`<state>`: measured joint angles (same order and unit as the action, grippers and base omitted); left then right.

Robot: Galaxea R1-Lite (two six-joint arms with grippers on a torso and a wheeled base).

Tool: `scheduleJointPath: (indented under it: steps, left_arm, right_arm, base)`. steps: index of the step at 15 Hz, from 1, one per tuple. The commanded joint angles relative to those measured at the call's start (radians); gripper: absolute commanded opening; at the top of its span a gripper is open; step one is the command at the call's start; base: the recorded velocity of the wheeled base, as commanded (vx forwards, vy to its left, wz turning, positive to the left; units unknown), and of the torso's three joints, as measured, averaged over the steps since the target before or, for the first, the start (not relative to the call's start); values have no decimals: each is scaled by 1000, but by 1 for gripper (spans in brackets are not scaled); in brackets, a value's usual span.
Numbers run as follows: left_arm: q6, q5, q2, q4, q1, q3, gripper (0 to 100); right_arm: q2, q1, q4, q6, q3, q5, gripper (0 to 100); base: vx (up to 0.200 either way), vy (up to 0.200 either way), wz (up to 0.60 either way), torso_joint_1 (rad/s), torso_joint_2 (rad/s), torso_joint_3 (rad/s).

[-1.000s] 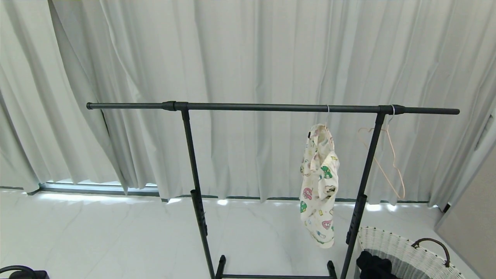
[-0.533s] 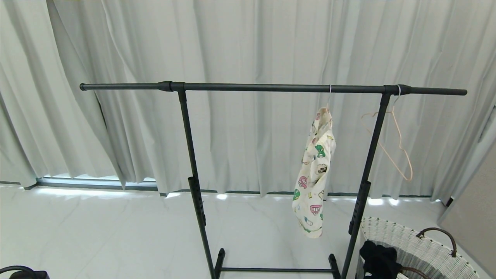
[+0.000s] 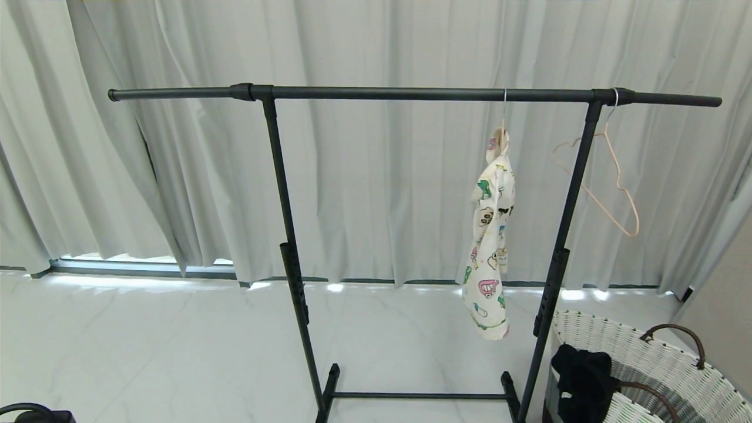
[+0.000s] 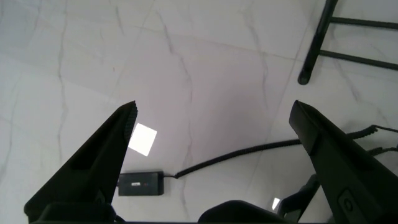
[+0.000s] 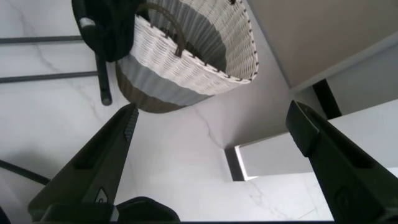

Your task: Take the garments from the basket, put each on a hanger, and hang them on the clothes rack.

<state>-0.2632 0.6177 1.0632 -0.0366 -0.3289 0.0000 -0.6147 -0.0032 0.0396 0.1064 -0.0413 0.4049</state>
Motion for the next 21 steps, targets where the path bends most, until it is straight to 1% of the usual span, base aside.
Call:
scheduleJointPath:
  steps: [1,6,8,11,17,21]
  left_arm:
    - [-1,1,1,0,-10,0,100]
    - [19,-1,1,0,-13,0,100]
    - [19,-7,1,0,-13,0,100]
    - [18,-7,-2,0,-12,0,100]
    - [18,-7,-5,0,-12,0,100]
    - [16,-9,-20,0,-12,0,100]
  right_arm:
    - [-4,0,0,1,0,0,100]
    - [-10,0,0,4,0,0,100]
    - [-4,0,0,3,0,0,100]
    - [-7,0,0,4,0,0,100]
    - [-8,3,0,4,0,-1,100]
    - [-8,19,0,6,0,-3,100]
  base:
    - [0,0,0,-178,481,295]
    - [0,0,0,-170,473,298]
    - [0,0,0,-83,259,163]
    - [0,0,0,-18,54,41]
    - [0,-200,0,-2,11,6]
    - [0,0,0,0,0,0]
